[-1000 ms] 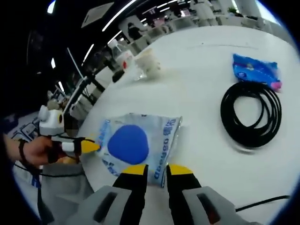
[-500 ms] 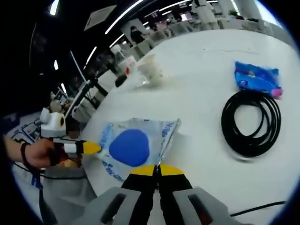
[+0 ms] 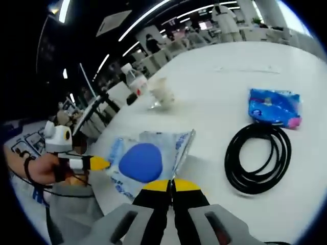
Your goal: Arrange the tabletop items into an orderly group along one side of the table until the central work area is clear of visible clutter.
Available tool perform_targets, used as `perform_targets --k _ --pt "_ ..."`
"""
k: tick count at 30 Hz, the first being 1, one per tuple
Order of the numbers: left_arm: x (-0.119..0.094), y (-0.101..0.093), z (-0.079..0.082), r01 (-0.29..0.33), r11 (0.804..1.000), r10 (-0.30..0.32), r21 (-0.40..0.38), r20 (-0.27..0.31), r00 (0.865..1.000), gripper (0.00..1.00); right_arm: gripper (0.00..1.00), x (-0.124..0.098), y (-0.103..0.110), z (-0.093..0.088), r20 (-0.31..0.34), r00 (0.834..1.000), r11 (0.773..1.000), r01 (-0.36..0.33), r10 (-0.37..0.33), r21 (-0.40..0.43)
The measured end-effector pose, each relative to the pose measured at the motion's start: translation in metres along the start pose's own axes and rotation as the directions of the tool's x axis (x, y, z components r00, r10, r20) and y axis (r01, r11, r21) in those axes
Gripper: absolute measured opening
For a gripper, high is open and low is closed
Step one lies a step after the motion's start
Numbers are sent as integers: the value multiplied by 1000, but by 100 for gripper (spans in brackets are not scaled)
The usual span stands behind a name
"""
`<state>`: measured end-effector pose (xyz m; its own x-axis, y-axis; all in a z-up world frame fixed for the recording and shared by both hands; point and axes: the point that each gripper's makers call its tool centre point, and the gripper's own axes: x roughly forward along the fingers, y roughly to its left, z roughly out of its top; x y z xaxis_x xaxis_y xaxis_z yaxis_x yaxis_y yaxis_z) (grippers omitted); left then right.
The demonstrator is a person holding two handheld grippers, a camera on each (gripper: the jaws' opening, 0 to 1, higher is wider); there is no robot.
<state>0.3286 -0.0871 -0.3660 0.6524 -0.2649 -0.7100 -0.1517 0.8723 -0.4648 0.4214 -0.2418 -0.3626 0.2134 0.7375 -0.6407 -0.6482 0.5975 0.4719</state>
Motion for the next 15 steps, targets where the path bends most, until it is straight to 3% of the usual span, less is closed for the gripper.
perform_targets --k 8,15 --pt "6 -18 -1 3 1000 -3 -11 17 1000 0 0 -2 -12 6 -17 1000 1000 4 -4 -13" --pt "11 -21 1 4 999 -3 -33 21 1000 0 0 1 -18 17 -27 1000 1000 5 -6 -29"
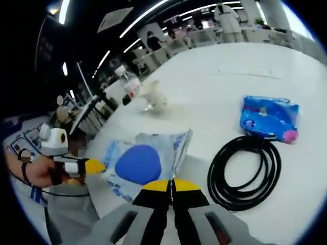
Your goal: Arrange the tabletop items into an orderly group along one side of the table until the central work area is clear of visible clutter.
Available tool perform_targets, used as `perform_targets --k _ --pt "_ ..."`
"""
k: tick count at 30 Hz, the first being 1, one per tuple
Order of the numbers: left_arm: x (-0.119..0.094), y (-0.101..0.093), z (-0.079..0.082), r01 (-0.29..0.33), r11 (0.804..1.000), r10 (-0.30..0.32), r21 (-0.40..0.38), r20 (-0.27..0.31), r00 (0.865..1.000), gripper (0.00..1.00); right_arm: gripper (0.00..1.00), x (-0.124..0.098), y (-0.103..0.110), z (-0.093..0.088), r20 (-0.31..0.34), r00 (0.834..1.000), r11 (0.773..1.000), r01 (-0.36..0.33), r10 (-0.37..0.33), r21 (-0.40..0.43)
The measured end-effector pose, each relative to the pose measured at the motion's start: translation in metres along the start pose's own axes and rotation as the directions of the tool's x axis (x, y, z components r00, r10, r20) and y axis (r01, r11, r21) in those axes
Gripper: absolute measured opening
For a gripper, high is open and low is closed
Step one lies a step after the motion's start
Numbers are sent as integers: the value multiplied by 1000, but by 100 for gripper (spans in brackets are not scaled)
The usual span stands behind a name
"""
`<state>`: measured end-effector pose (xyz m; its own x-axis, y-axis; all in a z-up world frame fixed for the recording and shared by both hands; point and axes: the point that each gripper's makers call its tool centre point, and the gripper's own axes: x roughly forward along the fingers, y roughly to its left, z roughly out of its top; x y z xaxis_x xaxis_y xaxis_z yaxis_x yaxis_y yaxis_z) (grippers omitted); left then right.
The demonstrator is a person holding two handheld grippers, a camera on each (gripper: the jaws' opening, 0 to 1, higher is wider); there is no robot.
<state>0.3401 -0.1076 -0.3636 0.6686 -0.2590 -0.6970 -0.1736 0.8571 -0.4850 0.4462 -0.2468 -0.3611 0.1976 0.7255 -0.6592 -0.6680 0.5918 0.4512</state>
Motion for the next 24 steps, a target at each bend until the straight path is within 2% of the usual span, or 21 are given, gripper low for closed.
perform_targets --k 4,10,24 --pt "3 -3 2 -2 1000 2 -14 7 1000 0 0 5 -8 8 -5 1000 1000 1 -1 -4" --pt "11 -4 10 2 998 0 -66 36 999 0 0 5 -6 18 -11 1000 1000 10 -10 -30" --pt "30 -16 24 3 987 7 -160 63 998 0 0 26 -36 52 -7 1000 998 26 -27 -61"
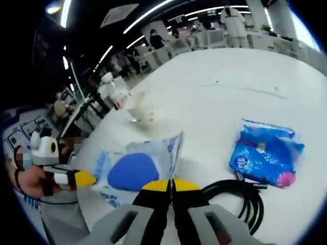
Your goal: Arrange the tabletop items into an orderly group along one side of the table until the central work area is clear of visible clutter.
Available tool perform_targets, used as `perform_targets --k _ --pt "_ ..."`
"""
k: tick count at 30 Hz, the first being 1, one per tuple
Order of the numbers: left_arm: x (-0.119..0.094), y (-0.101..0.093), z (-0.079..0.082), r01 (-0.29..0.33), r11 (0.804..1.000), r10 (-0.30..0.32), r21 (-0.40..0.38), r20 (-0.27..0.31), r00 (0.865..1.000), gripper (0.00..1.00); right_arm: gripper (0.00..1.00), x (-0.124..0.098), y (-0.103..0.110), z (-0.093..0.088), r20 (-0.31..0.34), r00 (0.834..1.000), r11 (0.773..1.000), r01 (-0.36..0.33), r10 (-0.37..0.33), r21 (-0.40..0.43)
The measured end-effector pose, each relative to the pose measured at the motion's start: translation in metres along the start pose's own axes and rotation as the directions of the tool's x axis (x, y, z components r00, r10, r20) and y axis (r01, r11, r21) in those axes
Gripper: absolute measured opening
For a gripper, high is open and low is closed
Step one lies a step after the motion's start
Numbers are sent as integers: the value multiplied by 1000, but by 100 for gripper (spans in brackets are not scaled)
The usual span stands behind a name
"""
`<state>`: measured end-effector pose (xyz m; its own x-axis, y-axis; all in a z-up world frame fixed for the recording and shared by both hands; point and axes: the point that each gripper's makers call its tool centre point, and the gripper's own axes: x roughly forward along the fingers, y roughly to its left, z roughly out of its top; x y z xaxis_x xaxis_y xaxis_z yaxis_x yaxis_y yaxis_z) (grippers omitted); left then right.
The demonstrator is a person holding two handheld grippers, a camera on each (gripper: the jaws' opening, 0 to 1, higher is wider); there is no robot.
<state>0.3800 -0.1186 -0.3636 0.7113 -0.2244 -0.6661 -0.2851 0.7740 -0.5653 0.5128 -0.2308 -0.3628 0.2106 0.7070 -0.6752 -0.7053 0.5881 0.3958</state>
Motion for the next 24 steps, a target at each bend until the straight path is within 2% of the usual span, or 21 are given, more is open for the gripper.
perform_targets --k 2,10,12,13,18,19,22,24 --pt "4 -7 0 1 999 -1 -33 12 1000 0 0 2 -9 7 0 1000 1000 10 -10 -11" --pt "34 -24 15 16 998 -15 -62 24 1000 0 0 5 -28 40 52 997 999 52 -52 -5" --pt "43 -23 19 15 998 -14 -66 23 1000 0 0 7 -30 43 56 997 998 58 -58 -9" --pt "43 -28 14 17 998 -15 -66 22 1000 0 0 9 -33 45 58 996 998 63 -62 -8" --pt "52 -28 17 16 997 -15 -77 17 1000 0 0 13 -44 50 72 994 997 76 -77 13" --pt "53 -32 13 16 997 -14 -80 17 1000 0 0 13 -45 50 74 994 997 79 -80 16" --pt "57 -36 15 14 997 -13 -80 15 1000 0 0 14 -54 48 76 992 995 96 -98 31" --pt "62 -39 20 17 997 -16 -77 17 1000 0 0 11 -62 49 102 988 993 114 -118 43"
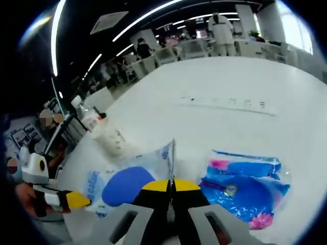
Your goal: Arrange the tabletop items into an orderly group along one side of the table until the central work area is clear of visible clutter.
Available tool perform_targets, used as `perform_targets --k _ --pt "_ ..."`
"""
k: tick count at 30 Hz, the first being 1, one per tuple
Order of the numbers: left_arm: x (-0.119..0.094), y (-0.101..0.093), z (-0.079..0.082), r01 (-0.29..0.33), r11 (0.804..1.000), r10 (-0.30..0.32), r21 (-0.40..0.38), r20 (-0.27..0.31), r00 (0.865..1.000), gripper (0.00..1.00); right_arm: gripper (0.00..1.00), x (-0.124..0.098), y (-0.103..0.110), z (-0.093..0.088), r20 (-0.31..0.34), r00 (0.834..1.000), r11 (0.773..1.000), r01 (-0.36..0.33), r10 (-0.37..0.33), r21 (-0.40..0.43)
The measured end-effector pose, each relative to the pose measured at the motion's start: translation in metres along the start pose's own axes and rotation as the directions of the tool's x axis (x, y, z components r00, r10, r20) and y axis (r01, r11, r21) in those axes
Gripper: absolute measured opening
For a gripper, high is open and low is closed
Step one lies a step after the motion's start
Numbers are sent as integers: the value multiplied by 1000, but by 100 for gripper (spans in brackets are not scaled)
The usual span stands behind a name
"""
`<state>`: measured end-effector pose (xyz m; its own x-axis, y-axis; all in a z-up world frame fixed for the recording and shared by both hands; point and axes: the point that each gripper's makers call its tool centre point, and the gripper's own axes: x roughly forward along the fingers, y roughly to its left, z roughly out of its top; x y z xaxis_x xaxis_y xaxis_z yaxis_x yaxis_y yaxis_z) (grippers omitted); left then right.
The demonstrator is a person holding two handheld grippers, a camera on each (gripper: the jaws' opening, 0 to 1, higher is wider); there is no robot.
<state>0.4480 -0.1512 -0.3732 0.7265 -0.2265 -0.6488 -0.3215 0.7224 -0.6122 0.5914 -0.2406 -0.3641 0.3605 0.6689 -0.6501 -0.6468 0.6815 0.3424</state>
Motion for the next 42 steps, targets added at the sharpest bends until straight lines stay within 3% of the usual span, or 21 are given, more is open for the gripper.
perform_targets --k 4,5,6,12,20,24,36,42 --pt "10 -1 8 5 999 -6 34 2 1000 0 0 -8 -13 1 32 999 999 32 -33 28" --pt "11 -6 3 8 999 -8 34 1 1000 0 0 -10 -19 1 32 999 999 40 -41 29" --pt "14 -7 5 11 999 -11 34 3 1000 0 0 -12 -31 1 32 998 998 51 -52 36" --pt "34 -16 19 34 998 -35 44 12 999 0 0 -25 -49 -4 49 994 993 89 -93 80" --pt "45 -16 36 40 998 -42 46 38 998 0 0 -33 -55 -12 71 990 984 115 -125 134" --pt "49 -9 49 30 999 -32 26 66 997 0 0 -35 -43 -15 91 988 982 109 -123 152" --pt "60 12 72 -6 1000 8 -22 109 994 0 0 -25 -27 -17 102 989 981 87 -106 175" --pt "69 18 81 -7 998 15 -64 125 992 0 0 -17 -30 -17 101 992 985 58 -75 164"
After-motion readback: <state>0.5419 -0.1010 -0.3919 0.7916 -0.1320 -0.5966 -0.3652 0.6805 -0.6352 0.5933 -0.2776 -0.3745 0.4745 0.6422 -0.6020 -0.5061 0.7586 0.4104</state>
